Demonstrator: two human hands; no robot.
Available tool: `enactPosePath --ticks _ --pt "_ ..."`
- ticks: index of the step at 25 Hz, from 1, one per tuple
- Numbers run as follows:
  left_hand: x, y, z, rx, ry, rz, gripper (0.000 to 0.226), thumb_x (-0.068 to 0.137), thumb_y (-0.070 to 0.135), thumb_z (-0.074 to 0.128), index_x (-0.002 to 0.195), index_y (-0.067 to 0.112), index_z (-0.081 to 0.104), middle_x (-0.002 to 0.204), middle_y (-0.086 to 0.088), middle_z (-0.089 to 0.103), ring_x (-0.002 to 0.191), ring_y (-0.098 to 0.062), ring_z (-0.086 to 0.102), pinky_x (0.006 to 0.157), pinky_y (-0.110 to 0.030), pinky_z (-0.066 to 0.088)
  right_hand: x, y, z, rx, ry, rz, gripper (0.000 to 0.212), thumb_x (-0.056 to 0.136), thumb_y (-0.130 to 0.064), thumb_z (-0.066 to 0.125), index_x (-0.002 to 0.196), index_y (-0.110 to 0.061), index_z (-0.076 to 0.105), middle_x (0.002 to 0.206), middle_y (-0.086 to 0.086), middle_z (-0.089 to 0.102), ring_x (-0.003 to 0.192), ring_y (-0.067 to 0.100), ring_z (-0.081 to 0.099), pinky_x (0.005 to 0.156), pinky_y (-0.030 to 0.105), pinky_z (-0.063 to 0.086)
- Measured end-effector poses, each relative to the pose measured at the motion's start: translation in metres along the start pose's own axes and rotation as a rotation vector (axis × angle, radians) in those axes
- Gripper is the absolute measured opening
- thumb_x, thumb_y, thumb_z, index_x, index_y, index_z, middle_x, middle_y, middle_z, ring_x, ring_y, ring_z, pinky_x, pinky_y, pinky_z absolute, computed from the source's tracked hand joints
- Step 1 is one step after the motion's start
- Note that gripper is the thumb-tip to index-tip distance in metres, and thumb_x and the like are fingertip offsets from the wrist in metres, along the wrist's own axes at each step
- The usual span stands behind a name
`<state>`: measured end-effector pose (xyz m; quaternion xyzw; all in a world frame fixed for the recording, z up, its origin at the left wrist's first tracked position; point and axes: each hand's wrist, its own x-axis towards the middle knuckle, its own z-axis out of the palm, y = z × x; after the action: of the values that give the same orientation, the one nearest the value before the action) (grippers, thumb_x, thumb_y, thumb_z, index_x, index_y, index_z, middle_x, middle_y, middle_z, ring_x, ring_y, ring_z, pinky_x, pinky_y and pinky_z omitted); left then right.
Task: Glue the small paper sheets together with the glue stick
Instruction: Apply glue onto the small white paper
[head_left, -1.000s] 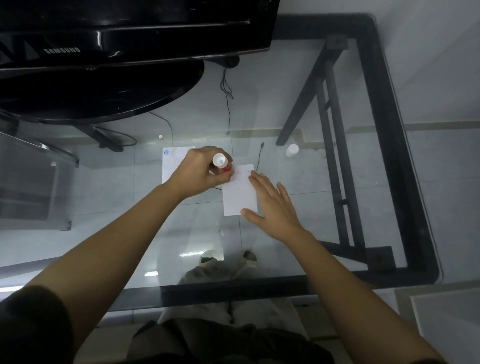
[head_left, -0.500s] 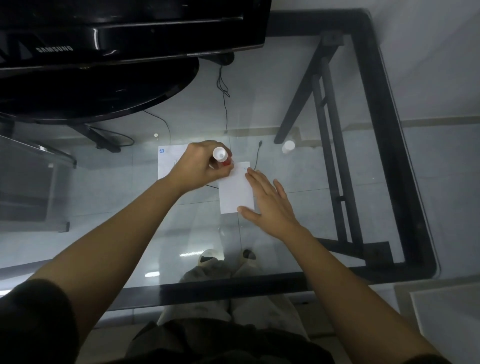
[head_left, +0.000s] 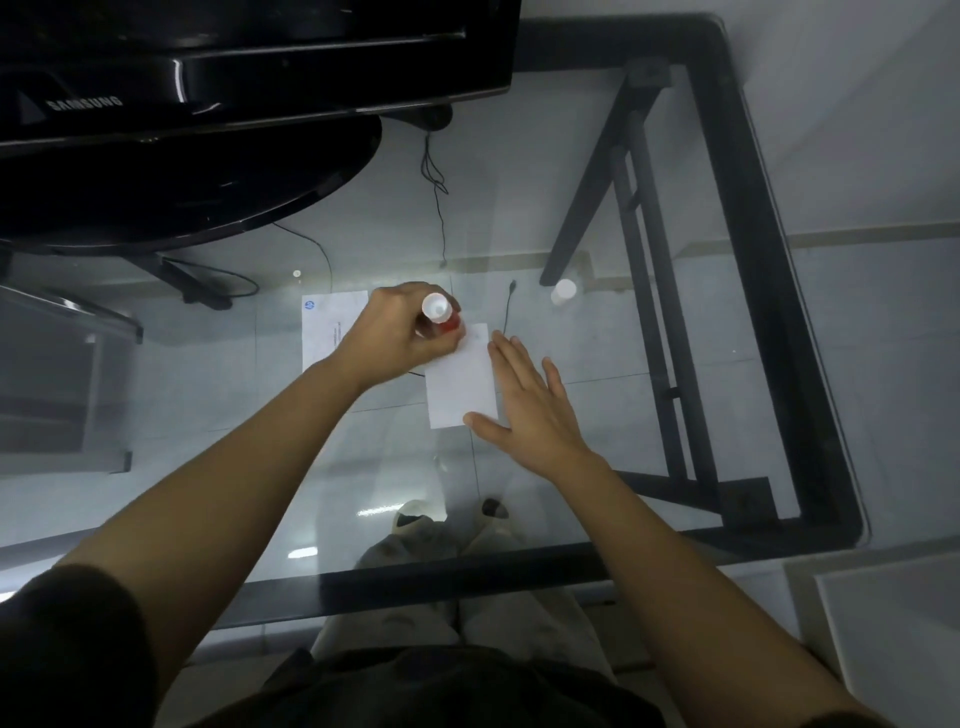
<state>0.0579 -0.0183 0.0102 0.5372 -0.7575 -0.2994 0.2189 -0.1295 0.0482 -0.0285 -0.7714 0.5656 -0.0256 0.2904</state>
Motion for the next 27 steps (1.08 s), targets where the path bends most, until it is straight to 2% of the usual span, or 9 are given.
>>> enactPosePath --ticks 2,5,7,10,14,17,21,24,27 --pt "-0.014 0.005 0.003 -0.04 0.026 0.025 0.016 0.076 0.023 0.073 0.086 0.012 0.067 0.084 -0.001 0.069 0.072 -0.011 0.061 0.065 -0.01 0.045 0.0 0.001 0.001 0.012 0.004 -0.006 0.082 0.087 -0.048 0.05 0.144 -0.015 0.001 0.156 0.001 0.002 0.141 0.013 -0.004 0.11 0.035 -0.01" --pt "-0.045 0.015 0.015 -0.059 -0.059 0.085 0.019 0.074 0.023 0.076 0.086 0.011 0.068 0.083 -0.001 0.069 0.069 -0.007 0.059 0.067 -0.008 0.045 -0.001 0.001 0.002 0.021 0.017 -0.01 0.082 0.087 -0.05 0.05 0.145 -0.015 0.002 0.156 0.001 0.002 0.141 0.013 -0.004 0.11 0.035 -0.011" --pt "-0.049 0.017 0.019 -0.05 -0.11 0.087 0.02 0.075 0.021 0.075 0.088 0.009 0.067 0.084 -0.004 0.07 0.071 -0.01 0.06 0.068 -0.004 0.041 -0.001 0.002 0.003 0.025 0.019 -0.009 0.082 0.087 -0.05 0.049 0.145 -0.016 0.002 0.156 0.001 0.003 0.142 0.014 -0.004 0.11 0.036 -0.011" --pt "-0.024 0.013 0.014 -0.024 -0.072 0.063 0.019 0.077 0.021 0.073 0.088 0.008 0.067 0.085 -0.007 0.069 0.072 -0.015 0.061 0.066 -0.003 0.039 0.0 0.003 0.005 0.023 0.011 -0.014 0.083 0.087 -0.05 0.05 0.144 -0.016 0.0 0.156 0.001 0.002 0.141 0.013 -0.005 0.109 0.035 -0.012" --pt "0.005 0.008 0.006 -0.001 0.022 -0.006 0.018 0.078 0.022 0.072 0.088 0.009 0.066 0.087 -0.006 0.069 0.071 -0.015 0.059 0.066 -0.017 0.047 -0.001 0.003 0.005 0.006 0.018 -0.009 0.082 0.087 -0.05 0.049 0.145 -0.015 0.001 0.156 0.001 0.002 0.141 0.013 -0.004 0.108 0.034 -0.012" --pt "-0.018 0.013 0.011 -0.054 0.032 0.052 0.016 0.074 0.02 0.075 0.085 0.011 0.067 0.082 0.0 0.067 0.067 -0.009 0.059 0.064 -0.007 0.043 -0.003 0.004 0.005 0.023 0.021 -0.004 0.083 0.088 -0.05 0.048 0.145 -0.014 0.0 0.156 0.003 0.0 0.141 0.013 -0.006 0.11 0.034 -0.011" --pt "-0.043 0.019 0.025 -0.052 -0.083 0.087 0.017 0.074 0.02 0.076 0.085 0.011 0.067 0.081 -0.002 0.068 0.068 -0.009 0.059 0.067 -0.001 0.039 -0.003 0.003 0.005 0.02 0.014 0.01 0.084 0.087 -0.052 0.047 0.145 -0.015 -0.001 0.156 0.002 -0.002 0.141 0.013 -0.008 0.111 0.036 -0.009" --pt "-0.017 0.014 0.019 -0.046 -0.05 0.079 0.017 0.076 0.02 0.074 0.087 0.01 0.066 0.083 -0.004 0.068 0.069 -0.013 0.06 0.066 -0.008 0.043 -0.002 0.003 0.005 0.014 0.017 0.011 0.084 0.087 -0.051 0.048 0.145 -0.013 -0.001 0.156 0.002 -0.002 0.141 0.013 -0.008 0.109 0.033 -0.012" --pt "0.011 0.009 0.01 -0.036 0.05 0.022 0.017 0.077 0.019 0.073 0.088 0.008 0.066 0.087 -0.007 0.069 0.073 -0.019 0.063 0.068 -0.025 0.052 -0.001 0.004 0.007 0.003 0.024 0.009 0.084 0.087 -0.05 0.048 0.144 -0.013 -0.001 0.156 0.003 0.0 0.141 0.013 -0.007 0.108 0.033 -0.012"
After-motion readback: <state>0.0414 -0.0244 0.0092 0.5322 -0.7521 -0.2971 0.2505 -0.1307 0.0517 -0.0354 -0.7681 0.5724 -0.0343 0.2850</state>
